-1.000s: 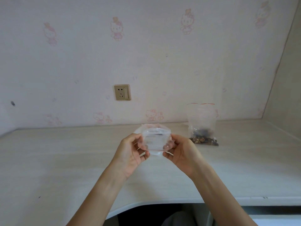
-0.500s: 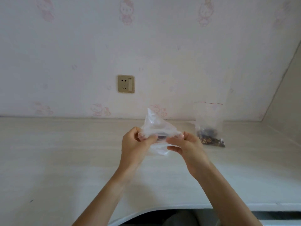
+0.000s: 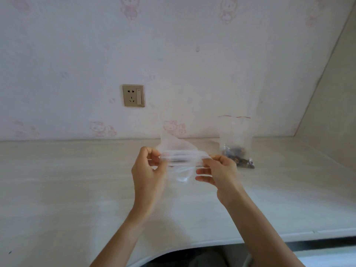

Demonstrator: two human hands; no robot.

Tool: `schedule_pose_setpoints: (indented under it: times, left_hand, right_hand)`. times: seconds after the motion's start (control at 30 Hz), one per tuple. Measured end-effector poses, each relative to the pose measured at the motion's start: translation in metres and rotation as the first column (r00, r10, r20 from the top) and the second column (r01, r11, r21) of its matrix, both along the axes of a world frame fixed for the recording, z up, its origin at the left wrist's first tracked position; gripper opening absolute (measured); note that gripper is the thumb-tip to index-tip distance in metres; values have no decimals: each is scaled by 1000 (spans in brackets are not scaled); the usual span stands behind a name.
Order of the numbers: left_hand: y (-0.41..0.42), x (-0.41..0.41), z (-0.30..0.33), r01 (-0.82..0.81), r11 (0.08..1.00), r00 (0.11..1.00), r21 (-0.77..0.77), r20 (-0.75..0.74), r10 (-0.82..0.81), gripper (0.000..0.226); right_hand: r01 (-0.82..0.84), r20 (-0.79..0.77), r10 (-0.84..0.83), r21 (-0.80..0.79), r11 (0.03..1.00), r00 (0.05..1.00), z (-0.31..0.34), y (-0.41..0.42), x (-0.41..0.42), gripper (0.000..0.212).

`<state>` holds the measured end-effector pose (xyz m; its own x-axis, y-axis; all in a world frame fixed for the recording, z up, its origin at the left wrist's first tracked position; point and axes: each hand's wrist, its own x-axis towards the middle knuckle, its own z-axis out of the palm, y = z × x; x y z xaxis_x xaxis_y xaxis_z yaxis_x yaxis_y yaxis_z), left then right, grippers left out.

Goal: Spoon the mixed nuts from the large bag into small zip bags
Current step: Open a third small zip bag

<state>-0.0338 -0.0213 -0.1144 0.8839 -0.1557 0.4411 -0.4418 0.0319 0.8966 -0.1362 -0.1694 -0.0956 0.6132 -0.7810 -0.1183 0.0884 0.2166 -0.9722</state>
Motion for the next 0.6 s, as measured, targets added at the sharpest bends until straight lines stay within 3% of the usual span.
schedule_pose_setpoints:
  times: [0.07,0.13,0.27,0.37,0.47,0.6]
  left_hand:
    - [-2,-2,-1,36,999,997,-3,-61,-36,23]
    - [-4,-4,-2,106,989,966,-105,-226,-127,18]
    - [-9,-13,1,184,896,773,-404,-504,-386,12]
    - [-9,-17,9,236,811,623,-535,-557,-549,10]
    - [-10,-19,17,284,762,483,-582,-599,-638,11]
    - [-17,-20,18,272,802,450,-531,-667,-594,11]
  right_hand:
    - [-67,85,59,102,993,995,-2,-8,-5,3]
    - [-156,194,113,223,962,975,-5,-16,-9,11]
    - [-328,356,177,426,843,918,-11,-25,-14,13]
    - [-428,427,235,441,789,873,-15,-29,-15,29]
    - [-519,465,309,439,733,830,-16,-32,-15,26]
    - [-550,404,395,417,723,825,-14,-36,-12,19]
